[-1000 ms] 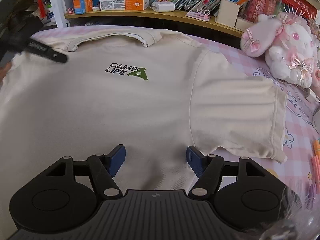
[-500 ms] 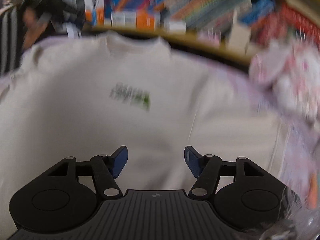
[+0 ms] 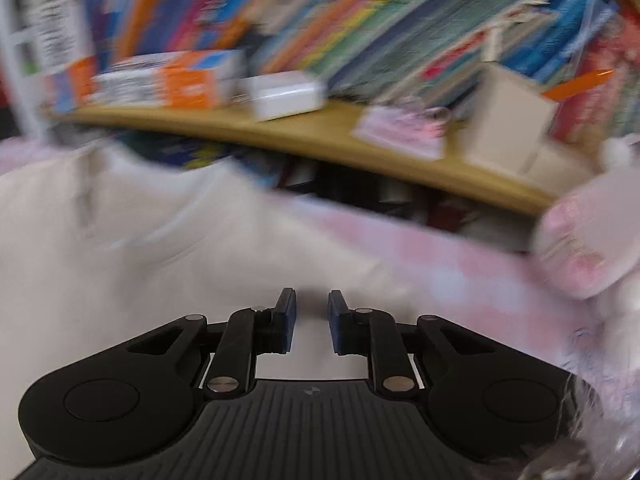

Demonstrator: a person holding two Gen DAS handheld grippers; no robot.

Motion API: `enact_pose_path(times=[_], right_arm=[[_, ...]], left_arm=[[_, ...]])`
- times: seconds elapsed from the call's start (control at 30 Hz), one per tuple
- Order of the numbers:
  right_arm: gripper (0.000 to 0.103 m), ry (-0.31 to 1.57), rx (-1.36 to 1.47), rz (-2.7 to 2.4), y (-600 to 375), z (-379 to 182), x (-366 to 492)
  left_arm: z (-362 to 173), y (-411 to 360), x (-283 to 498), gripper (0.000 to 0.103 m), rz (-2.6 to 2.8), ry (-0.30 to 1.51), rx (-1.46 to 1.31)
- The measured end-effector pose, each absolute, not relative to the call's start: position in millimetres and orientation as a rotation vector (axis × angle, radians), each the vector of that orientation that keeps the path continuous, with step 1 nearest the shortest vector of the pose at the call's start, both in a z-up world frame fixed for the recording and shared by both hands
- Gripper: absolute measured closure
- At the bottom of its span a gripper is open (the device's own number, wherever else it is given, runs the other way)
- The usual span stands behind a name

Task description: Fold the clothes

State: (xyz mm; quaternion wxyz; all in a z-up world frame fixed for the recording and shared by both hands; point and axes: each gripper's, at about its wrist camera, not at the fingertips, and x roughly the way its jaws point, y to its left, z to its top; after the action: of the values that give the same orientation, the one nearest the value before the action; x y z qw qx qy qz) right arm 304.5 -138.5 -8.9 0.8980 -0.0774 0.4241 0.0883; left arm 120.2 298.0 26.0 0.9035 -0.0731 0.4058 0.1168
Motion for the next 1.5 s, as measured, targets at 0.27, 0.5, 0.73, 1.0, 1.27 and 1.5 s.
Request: enact_pose_path(times=[0.27,0.5,0.73,1.0,1.27,1.5], right_arm=[[0.086,0.815,-0.053,0.263,-170,24,224],[0.086,0.815,-0.142,0.271,-182,31,106],[0.086,0.868,-0.132,0.221,-186,17,59],[0.069,0.936,0.040,0.118,-224,22,19],[0.067,1.039,0.154,0.137,-225,10,-44],[0.100,1.036,0.032,0.142,-203,7,-62]], left_arm=[[10,344,113,0.047,0.448,0.826,-0.208],[-3,345,110,0.088,0.495,0.851,-0.269],[-5,330,75,0.080,0.512,0.847,-0.300],[13,318,28,0.052,0.278,0.833,-0.278],[0,283,-40,0.037,0.118,0.920,-0.181],[-1,286,-50,0.044,0.109,0.916,-0.183]])
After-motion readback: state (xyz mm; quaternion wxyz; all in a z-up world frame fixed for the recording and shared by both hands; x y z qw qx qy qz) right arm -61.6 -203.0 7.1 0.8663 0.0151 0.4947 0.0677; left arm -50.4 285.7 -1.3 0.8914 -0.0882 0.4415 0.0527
